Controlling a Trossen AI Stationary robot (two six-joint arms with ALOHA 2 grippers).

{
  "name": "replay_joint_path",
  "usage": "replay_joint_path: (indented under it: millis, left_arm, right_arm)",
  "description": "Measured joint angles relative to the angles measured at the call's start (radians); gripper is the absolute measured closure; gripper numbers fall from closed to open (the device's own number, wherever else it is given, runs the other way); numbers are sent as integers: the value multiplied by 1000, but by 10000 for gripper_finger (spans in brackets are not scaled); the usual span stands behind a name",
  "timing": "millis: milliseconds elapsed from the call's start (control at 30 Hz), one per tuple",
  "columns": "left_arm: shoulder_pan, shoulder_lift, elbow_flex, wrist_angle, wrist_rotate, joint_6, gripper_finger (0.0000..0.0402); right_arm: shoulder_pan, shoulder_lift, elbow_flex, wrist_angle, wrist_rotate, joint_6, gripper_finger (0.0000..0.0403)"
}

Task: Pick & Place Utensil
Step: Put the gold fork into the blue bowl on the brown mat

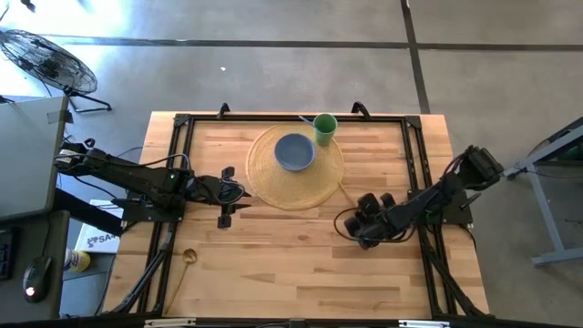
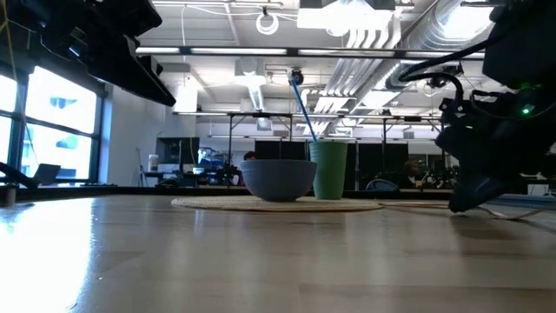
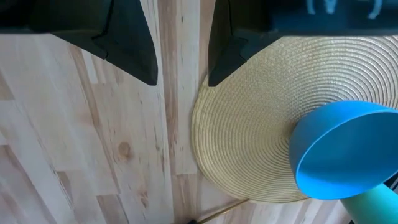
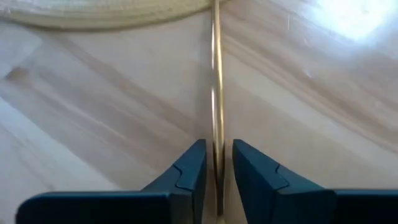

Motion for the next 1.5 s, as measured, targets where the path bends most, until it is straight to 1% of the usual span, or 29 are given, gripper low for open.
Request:
replay_joint_path:
  millis: [100, 200, 300, 433, 533, 633, 833, 967, 1133, 1300, 1400, 1500]
  left_arm:
    - [0, 0, 0, 3, 0, 0, 263]
    - [0, 0, 0, 3, -1, 0, 263]
    - [0, 0, 0, 3, -1, 0, 263]
    - [0, 0, 0, 3, -3, 0, 263]
    - [0, 0, 0, 3, -3, 0, 263]
    - [0, 0, 0, 3, -3, 0, 263]
    - [0, -13, 0, 3, -4, 0, 263]
    - [0, -36, 0, 3, -4, 0, 263]
    - [0, -84, -5, 11, -7, 32, 263]
    - [0, -133, -67, 74, -14, 52, 263]
    - [0, -147, -107, 134, -14, 53, 263]
    - [0, -147, -127, 174, -14, 49, 263]
  right_arm:
    - [-6, -2, -31, 88, 49, -48, 332]
    - [-25, -3, -81, 185, 59, -84, 338]
    - [-33, -5, -132, 268, 92, -88, 345]
    - [-32, -5, -181, 352, 150, -100, 359]
    - [-32, -4, -202, 408, 173, -166, 373]
    - [-34, -3, -206, 421, 183, -197, 383]
    - [-34, -3, -205, 417, 197, -201, 376]
    - [-34, -27, -176, 386, 200, -230, 381]
    - [-34, -83, -83, 387, 244, -397, 386]
    - [-50, -90, 42, 420, 330, -613, 381]
    - [-98, -68, 101, 511, 337, -782, 386]
    - [-172, -34, 135, 644, 308, -943, 386]
